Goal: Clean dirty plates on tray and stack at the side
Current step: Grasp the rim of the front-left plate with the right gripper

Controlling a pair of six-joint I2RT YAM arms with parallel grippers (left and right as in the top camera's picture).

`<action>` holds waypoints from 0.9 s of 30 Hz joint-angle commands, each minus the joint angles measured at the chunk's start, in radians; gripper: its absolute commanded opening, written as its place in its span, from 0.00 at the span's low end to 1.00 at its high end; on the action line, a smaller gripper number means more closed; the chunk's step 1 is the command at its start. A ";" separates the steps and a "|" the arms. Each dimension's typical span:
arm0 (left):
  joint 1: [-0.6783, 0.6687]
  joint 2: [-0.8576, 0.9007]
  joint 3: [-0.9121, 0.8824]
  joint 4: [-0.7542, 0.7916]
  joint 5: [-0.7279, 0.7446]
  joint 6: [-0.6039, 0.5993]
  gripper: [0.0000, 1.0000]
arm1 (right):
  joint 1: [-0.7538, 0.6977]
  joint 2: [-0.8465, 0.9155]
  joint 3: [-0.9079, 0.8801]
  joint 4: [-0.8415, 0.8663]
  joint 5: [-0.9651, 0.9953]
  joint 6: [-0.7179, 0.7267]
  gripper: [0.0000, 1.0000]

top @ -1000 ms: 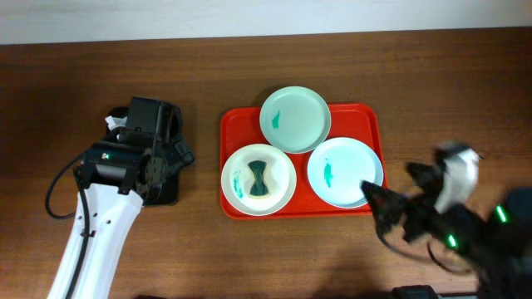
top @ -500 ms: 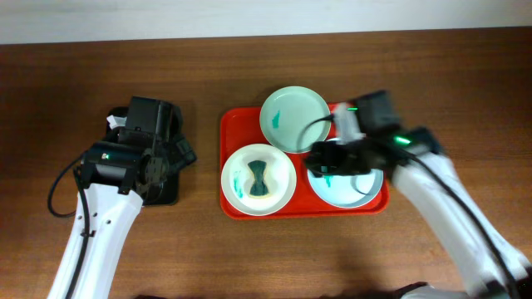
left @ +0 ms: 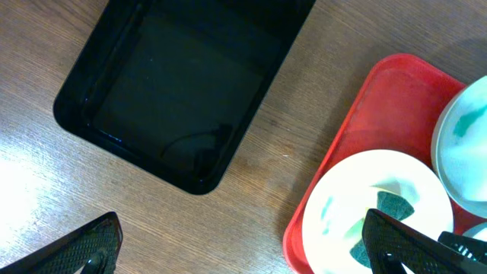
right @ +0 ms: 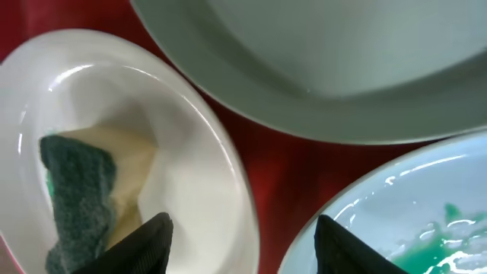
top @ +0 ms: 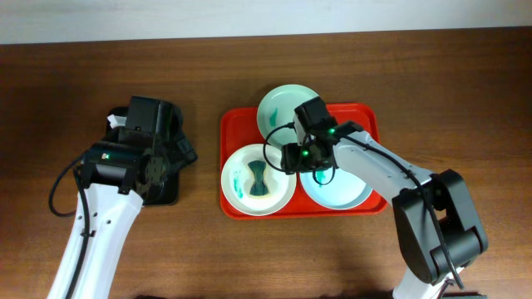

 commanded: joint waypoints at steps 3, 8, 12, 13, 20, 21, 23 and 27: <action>0.005 -0.003 0.003 0.003 0.003 -0.003 0.99 | 0.030 0.004 0.013 -0.043 0.149 -0.019 0.65; 0.005 -0.003 0.003 0.003 0.003 -0.003 0.99 | 0.008 -0.012 0.064 -0.169 0.201 0.008 0.66; 0.005 -0.003 0.003 0.003 0.003 -0.003 0.99 | 0.023 -0.036 0.135 -0.216 0.150 0.001 0.66; 0.005 -0.003 0.003 0.003 0.003 -0.003 0.99 | 0.031 -0.037 0.152 -0.209 0.104 -0.024 0.66; 0.005 -0.003 0.003 0.002 0.003 -0.003 0.99 | 0.071 0.021 0.157 -0.102 0.057 -0.016 0.67; 0.005 -0.003 0.003 0.002 0.003 -0.003 0.99 | 0.071 0.035 0.157 -0.103 0.068 -0.004 0.67; 0.005 -0.003 0.003 0.002 0.003 -0.003 0.99 | 0.069 0.062 0.157 -0.102 0.069 -0.004 0.67; 0.005 -0.003 0.003 0.003 0.003 -0.003 0.99 | 0.069 0.109 0.157 -0.103 0.069 -0.004 0.67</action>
